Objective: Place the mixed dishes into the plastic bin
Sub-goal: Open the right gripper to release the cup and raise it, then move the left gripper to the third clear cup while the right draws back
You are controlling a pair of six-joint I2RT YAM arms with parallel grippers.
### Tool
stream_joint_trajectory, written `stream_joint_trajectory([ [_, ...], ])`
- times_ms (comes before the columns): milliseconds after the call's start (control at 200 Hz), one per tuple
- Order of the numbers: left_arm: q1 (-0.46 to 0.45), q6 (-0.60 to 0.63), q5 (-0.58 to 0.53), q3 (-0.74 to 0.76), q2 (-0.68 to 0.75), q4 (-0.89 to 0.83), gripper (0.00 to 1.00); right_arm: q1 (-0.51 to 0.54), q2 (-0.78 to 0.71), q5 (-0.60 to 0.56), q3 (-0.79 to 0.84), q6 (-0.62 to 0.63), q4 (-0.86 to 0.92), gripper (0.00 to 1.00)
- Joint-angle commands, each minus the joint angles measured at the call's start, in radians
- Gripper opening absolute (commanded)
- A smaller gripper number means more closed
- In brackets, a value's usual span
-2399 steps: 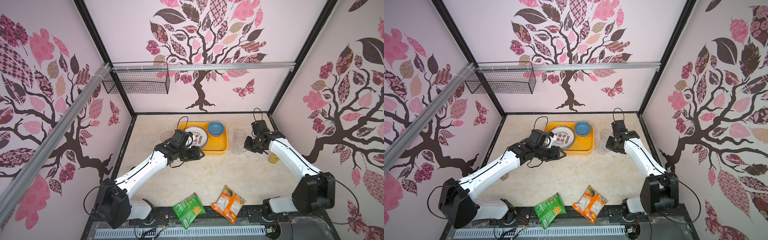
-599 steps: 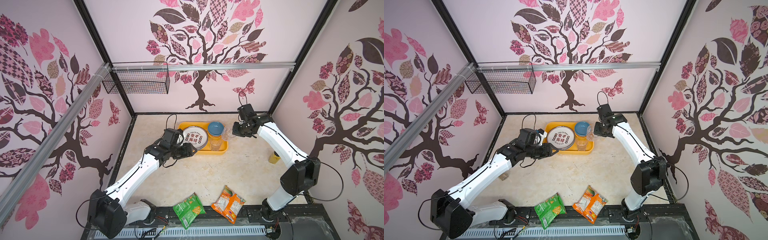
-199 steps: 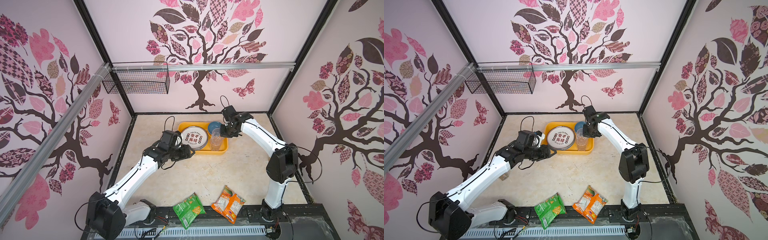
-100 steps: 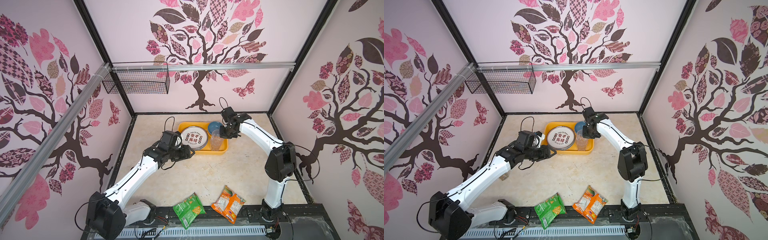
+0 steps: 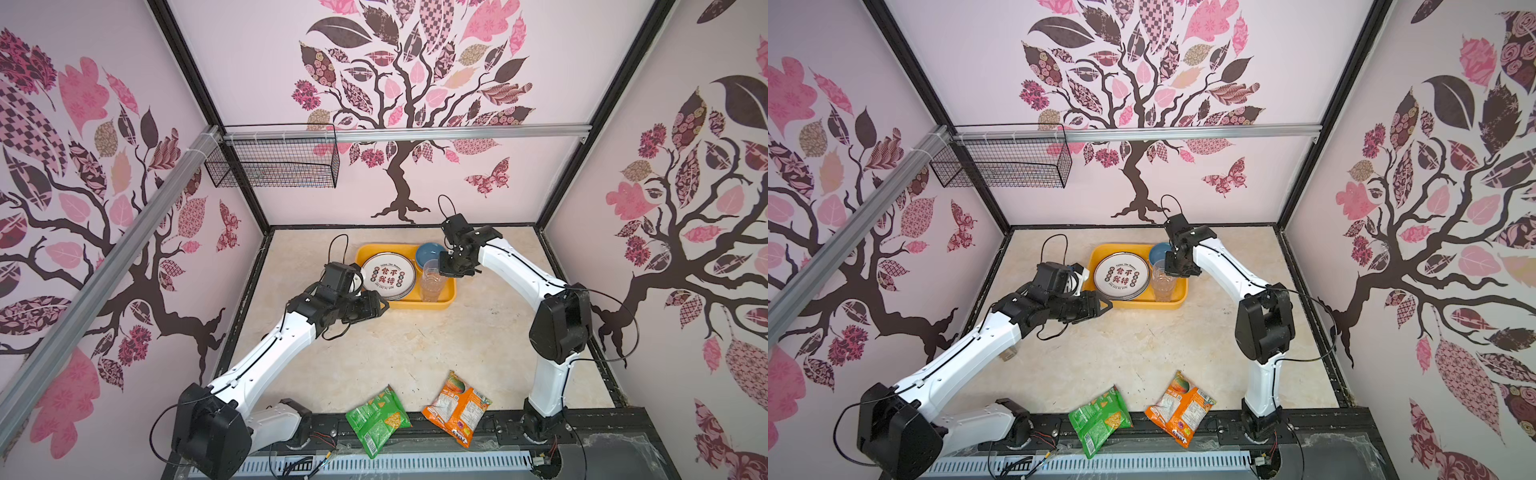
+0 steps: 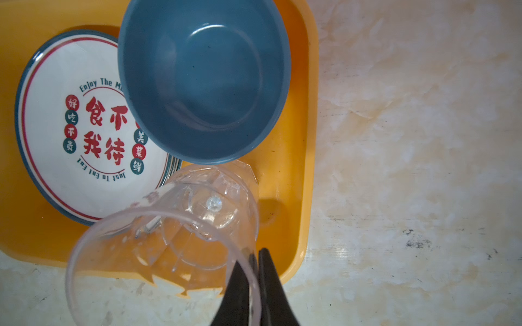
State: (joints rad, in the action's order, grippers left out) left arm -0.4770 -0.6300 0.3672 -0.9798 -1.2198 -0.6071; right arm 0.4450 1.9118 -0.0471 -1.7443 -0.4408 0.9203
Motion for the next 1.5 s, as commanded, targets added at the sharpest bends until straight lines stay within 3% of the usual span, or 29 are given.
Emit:
stream_joint_trajectory([
  [0, 0.005, 0.0, -0.005, 0.023, 0.022, 0.018, 0.61, 0.01, 0.046, -0.003, -0.011, 0.005, -0.017, 0.12],
  [635, 0.039, -0.007, -0.057, 0.001, 0.042, -0.032, 0.61, 0.018, -0.062, -0.041, -0.031, 0.004, -0.003, 0.25],
  [820, 0.146, -0.018, -0.037, -0.003, 0.051, -0.053, 0.62, 0.021, -0.139, -0.035, 0.002, 0.008, -0.016, 0.26],
  [1005, 0.256, -0.02, -0.039, -0.025, 0.046, -0.087, 0.62, 0.037, -0.246, 0.044, 0.122, 0.012, -0.101, 0.29],
  [1495, 0.458, -0.069, -0.095, -0.043, -0.02, -0.113, 0.61, 0.2, -0.426, 0.214, 0.37, 0.065, -0.327, 0.34],
])
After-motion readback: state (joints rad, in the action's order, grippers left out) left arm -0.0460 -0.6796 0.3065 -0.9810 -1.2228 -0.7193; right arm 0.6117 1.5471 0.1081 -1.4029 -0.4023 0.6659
